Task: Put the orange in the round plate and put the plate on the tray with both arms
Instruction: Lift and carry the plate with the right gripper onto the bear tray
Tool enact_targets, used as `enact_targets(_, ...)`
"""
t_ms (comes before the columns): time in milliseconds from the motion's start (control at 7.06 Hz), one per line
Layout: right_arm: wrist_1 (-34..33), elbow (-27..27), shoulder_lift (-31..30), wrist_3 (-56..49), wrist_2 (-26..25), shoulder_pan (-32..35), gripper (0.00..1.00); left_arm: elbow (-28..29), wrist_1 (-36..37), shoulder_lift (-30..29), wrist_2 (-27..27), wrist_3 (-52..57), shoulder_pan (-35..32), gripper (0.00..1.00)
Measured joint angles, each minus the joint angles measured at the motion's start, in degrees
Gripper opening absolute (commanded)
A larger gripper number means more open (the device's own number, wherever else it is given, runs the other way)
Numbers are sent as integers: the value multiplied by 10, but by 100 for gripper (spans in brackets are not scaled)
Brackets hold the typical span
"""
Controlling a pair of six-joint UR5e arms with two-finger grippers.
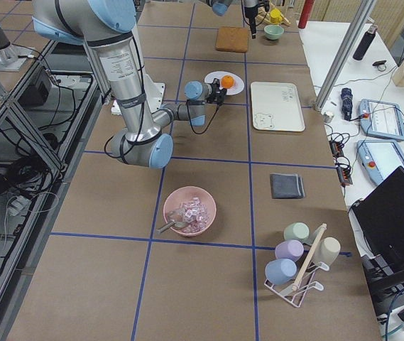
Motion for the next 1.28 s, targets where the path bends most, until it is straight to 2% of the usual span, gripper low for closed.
enact_targets(425,-12,-11,24,30,-38,56,0,0,0,0,0,-2,0,98)
enact_targets(709,-60,-87,79,38,-32,102,0,3,0,0,0,-2,2,98)
enact_targets(992,-111,-164,129,40,2,137,0,11,0,-2,0,2,3,98)
enact_targets(1134,-124,-186,140,41,16,148,0,14,0,-3,-1,3,3,98)
enact_targets(1276,-131,-202,146,41,26,152,36,17,0,-4,-1,4,3,98)
